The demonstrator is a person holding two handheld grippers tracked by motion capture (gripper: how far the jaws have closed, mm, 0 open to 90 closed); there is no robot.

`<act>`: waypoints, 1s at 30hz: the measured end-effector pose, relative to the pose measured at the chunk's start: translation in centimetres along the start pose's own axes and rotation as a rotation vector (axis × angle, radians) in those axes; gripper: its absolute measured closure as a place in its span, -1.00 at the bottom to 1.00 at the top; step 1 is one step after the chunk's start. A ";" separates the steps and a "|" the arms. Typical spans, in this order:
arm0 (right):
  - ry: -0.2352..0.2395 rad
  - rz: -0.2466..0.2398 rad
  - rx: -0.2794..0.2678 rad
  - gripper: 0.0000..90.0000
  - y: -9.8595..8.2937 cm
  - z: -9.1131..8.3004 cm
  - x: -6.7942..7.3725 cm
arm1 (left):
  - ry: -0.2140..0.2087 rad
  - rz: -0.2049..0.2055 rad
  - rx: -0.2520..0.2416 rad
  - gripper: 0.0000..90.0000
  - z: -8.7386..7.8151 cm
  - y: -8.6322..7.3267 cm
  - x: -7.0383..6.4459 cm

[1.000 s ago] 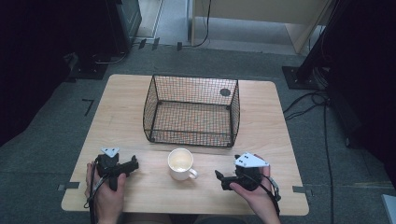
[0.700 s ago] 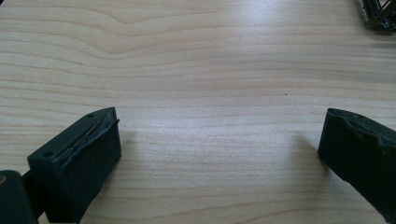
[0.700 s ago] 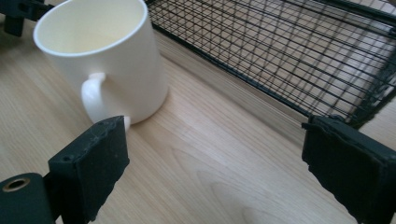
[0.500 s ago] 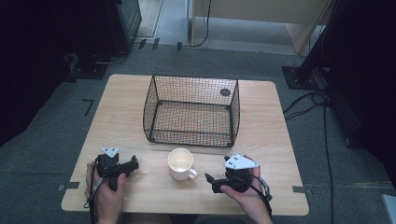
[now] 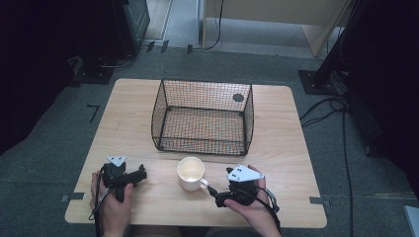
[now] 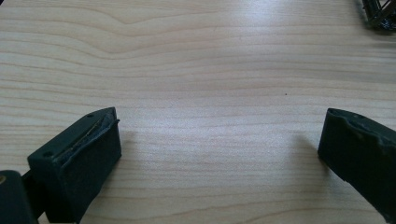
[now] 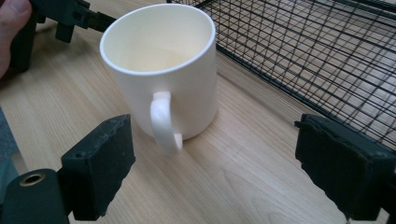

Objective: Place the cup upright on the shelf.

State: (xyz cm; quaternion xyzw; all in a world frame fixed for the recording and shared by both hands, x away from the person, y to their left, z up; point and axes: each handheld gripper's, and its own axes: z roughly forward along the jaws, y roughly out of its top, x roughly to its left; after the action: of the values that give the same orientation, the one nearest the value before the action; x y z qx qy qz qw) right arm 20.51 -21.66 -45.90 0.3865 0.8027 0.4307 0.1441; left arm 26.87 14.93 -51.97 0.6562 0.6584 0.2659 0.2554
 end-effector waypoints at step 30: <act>0.085 -0.030 0.033 0.60 -0.2 3.1 1.8 | 0.000 0.001 0.000 -1.00 0.0 0.0 0.0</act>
State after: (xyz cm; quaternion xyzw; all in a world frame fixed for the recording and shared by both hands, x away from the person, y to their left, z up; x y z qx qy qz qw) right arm 20.98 -18.57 -47.70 0.3580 0.8210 0.4310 0.1100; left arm 26.87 14.94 -51.97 0.6564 0.6582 0.2660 0.2552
